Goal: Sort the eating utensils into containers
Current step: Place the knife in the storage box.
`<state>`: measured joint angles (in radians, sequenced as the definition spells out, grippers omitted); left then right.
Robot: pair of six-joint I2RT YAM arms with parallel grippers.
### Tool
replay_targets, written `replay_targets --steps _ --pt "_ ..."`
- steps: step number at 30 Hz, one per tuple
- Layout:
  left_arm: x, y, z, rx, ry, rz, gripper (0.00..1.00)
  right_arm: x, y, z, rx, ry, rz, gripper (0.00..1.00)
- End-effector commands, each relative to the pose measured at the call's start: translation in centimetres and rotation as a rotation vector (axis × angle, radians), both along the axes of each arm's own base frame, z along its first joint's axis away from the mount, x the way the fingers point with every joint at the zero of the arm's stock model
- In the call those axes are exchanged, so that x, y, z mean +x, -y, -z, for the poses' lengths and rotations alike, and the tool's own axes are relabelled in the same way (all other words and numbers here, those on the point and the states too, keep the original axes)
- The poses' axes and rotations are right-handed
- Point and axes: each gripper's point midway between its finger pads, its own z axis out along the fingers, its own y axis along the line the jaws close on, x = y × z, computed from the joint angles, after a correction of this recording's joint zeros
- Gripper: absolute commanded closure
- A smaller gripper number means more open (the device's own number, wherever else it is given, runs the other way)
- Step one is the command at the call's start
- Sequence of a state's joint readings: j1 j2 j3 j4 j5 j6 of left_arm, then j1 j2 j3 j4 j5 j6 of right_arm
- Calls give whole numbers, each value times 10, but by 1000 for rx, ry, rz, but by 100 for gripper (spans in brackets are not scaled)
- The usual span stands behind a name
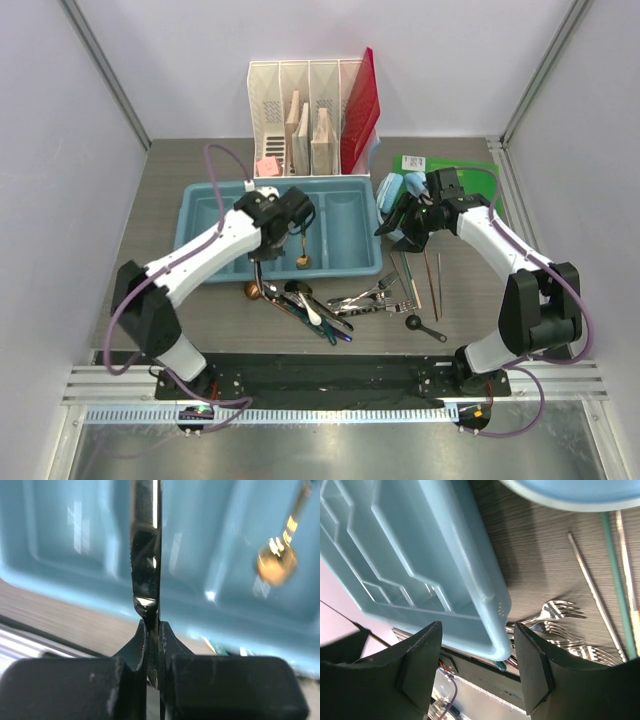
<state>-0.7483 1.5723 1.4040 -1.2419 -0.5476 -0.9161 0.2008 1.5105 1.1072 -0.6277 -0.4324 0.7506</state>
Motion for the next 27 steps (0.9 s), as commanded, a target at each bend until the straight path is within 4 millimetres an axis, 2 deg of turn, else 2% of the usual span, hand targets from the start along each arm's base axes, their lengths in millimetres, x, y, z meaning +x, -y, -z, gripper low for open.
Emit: replay_targets --steps 1,2,3,5,6,7,8,9,10,11,14,20,26,27 --pt "56 -24 -17 175 13 98 100 2 9 -14 25 53 12 35" --pt "68 -30 -17 196 11 83 100 2 9 -14 30 49 14 36" --pt "84 -25 -9 205 -1 87 100 3 9 -12 30 42 12 35" --pt "101 -30 -1 222 -41 95 100 3 8 -11 37 35 12 35" --pt "112 -23 -2 188 -30 105 100 4 8 -10 37 31 14 36" --pt "121 -22 13 195 -67 108 100 3 8 -9 36 27 12 36" --pt "130 -20 11 191 -61 117 100 5 9 -10 32 32 15 35" --pt "134 -19 15 195 -68 121 100 5 9 -10 32 32 15 35" --pt "138 -21 28 208 -105 121 100 5 9 -11 32 36 14 35" --pt "142 -19 29 200 -106 125 100 5 9 -10 31 36 14 35" --pt "142 -23 47 190 -158 117 100 3 10 -11 31 36 19 36" --pt "127 -29 66 163 -203 114 100 1 12 -7 29 25 29 35" --pt "117 -25 82 137 -260 126 100 3 12 -6 28 22 34 36" --pt "118 -25 80 133 -255 124 95 3 13 -6 28 23 36 36"
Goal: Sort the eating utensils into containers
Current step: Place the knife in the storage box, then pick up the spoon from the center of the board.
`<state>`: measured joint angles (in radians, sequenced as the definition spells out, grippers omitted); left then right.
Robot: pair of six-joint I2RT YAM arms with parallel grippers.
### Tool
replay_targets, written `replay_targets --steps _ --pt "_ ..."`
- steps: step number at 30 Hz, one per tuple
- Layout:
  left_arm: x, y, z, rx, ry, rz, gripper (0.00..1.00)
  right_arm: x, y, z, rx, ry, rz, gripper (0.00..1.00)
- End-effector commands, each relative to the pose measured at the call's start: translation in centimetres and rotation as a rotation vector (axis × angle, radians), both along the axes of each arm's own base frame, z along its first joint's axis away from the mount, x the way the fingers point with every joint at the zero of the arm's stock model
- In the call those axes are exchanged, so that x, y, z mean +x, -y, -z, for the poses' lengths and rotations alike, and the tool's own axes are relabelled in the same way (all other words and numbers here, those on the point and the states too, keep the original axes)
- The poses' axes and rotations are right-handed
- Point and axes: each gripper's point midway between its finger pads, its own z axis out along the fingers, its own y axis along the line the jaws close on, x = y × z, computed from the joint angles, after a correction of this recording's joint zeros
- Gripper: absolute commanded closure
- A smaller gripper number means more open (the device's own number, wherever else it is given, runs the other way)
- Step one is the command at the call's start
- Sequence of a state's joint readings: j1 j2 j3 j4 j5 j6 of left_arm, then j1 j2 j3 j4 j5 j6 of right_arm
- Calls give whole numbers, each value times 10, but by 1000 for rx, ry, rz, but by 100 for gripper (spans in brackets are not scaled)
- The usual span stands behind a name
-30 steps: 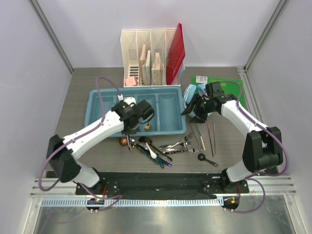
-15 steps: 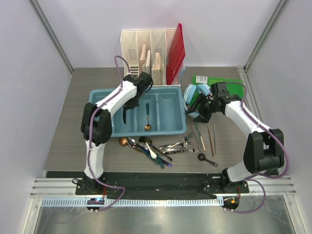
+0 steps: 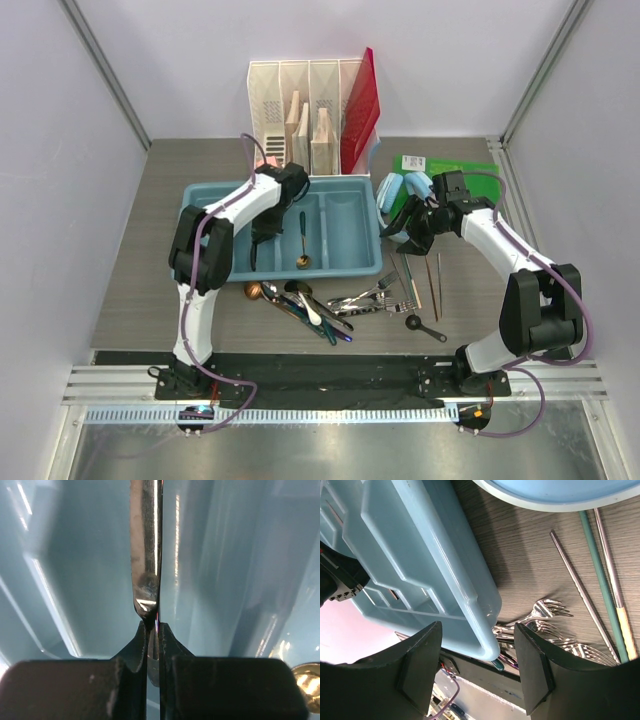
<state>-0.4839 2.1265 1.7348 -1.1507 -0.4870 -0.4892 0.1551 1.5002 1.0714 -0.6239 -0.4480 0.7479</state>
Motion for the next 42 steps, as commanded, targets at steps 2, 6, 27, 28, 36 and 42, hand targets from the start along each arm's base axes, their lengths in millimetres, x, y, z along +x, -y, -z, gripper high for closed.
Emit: replay_targets --steps 2,6,27,28,36,42 --pt "2 3 -13 -47 40 -3 71 6 -2 -12 21 43 0 35" --pt "3 -2 -25 -35 93 -33 45 6 -2 -12 25 43 7 35" --pt "-170 29 -87 -546 293 -138 45 17 -2 -16 28 69 52 35" --pt "-181 24 -69 -541 272 -185 45 16 -2 -14 25 66 54 35" --pt "-191 20 -23 -555 273 -270 46 6 -4 -5 40 32 53 35" --pt "-185 35 0 -534 252 -255 43 10 -2 -18 30 79 49 35"
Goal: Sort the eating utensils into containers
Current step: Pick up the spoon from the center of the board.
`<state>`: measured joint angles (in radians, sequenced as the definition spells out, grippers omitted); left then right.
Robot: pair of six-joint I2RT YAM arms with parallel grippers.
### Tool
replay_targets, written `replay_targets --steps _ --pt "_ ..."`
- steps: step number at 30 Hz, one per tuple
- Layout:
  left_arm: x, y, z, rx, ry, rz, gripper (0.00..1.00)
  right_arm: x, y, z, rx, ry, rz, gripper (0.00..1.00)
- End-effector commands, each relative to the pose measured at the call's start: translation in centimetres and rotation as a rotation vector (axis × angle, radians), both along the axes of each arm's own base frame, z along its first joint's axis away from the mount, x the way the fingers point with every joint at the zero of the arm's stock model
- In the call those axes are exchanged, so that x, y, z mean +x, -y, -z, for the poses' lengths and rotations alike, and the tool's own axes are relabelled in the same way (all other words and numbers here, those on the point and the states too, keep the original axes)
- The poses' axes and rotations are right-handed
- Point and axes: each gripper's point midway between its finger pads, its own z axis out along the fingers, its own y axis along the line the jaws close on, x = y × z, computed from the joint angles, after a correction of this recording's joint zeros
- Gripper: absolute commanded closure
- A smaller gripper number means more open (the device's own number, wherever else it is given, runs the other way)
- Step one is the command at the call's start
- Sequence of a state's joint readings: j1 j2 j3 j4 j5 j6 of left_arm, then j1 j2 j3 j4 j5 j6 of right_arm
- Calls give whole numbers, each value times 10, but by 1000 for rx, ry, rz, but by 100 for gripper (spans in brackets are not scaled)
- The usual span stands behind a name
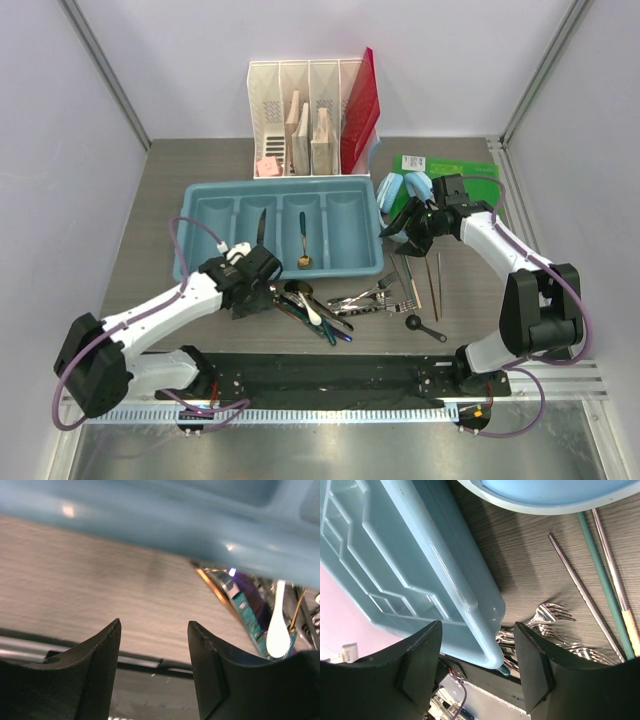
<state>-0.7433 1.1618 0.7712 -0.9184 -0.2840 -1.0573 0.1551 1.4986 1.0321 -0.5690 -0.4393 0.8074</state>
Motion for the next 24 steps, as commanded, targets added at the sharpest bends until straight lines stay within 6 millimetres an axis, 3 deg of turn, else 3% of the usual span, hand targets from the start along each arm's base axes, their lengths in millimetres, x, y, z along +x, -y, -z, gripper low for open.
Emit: replay_targets --steps 1,11,18,24 --pt "19 29 12 -57 52 -11 43 6 -1 -26 11 91 1 35" --pt "11 35 38 -64 111 -66 38 -4 0 -18 -3 53 -21 35" --pt "9 34 36 -77 227 -149 38 -10 -1 -3 -11 -2 -49 35" --pt "14 43 22 -102 315 -162 39 -11 -5 -7 -23 4 -74 35"
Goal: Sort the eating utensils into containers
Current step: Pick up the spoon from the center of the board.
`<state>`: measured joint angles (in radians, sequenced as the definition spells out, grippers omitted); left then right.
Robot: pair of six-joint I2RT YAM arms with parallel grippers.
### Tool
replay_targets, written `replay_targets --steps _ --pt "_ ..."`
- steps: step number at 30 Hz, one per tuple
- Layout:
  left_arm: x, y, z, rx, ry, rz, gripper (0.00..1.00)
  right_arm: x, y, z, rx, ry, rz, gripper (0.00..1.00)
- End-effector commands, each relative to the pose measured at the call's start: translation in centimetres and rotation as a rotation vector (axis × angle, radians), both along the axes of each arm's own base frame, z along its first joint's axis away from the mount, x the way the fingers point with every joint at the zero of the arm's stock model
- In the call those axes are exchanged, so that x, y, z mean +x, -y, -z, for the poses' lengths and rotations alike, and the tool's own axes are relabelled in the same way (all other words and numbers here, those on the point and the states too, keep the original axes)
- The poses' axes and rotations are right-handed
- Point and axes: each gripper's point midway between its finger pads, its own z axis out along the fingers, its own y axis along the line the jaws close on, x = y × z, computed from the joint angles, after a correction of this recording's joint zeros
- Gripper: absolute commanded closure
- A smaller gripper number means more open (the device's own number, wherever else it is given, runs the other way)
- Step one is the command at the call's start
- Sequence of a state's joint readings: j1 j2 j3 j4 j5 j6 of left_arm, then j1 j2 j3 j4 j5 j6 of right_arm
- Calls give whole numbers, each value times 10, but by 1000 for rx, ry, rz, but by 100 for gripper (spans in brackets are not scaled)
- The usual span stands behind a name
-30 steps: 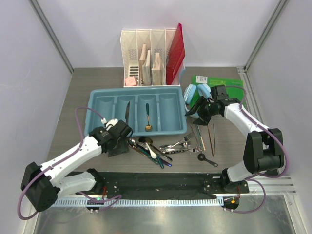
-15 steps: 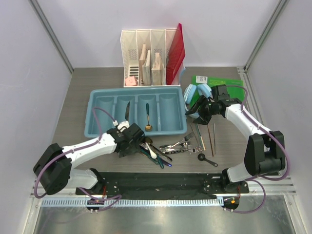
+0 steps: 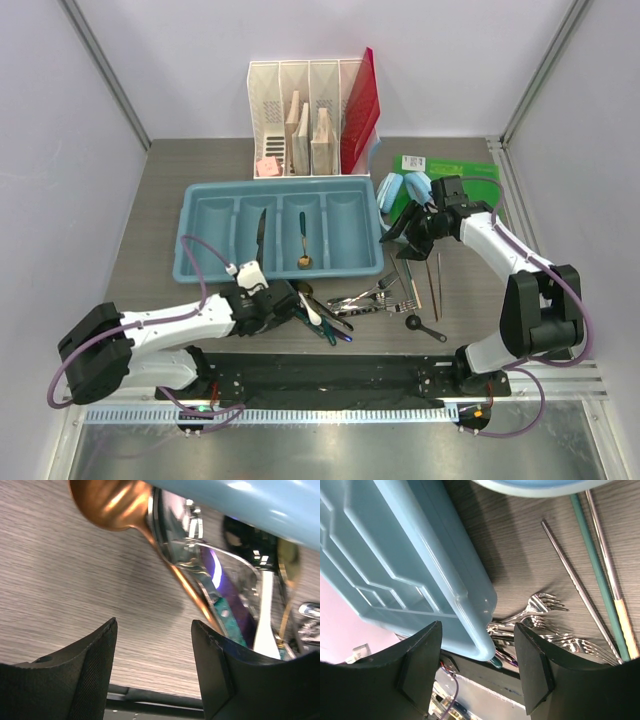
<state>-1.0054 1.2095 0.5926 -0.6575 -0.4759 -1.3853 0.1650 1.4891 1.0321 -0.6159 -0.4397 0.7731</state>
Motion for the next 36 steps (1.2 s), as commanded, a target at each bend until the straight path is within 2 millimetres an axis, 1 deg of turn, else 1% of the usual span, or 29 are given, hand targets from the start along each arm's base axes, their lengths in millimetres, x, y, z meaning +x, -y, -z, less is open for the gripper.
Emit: replay_targets --steps 1,4,12,22,27,31,32,34,36 --pt "22 5 -18 -33 149 -86 39 0 -4 -9 -6 21 -36 35" --pt "25 1 -13 7 154 -103 38 -1 -4 -9 -10 19 -42 35" --pt "34 1 -10 64 179 -110 36 -3 -4 -7 -10 13 -52 36" --pt "41 5 -13 83 200 -96 34 -2 -5 -7 -7 13 -55 35" --pt "41 7 -3 137 164 -72 35 -3 -4 -5 -9 8 -54 36" --pt "37 15 11 183 93 -44 34 -4 -5 -2 -7 -4 -57 36" --pt "35 13 17 209 71 -38 34 -4 -5 -3 -5 -2 -57 36" --pt "33 14 19 219 54 -30 36 -4 -5 -3 -8 0 -56 35" --pt "30 9 17 229 46 -34 38 -4 -5 -2 -8 -3 -56 35"
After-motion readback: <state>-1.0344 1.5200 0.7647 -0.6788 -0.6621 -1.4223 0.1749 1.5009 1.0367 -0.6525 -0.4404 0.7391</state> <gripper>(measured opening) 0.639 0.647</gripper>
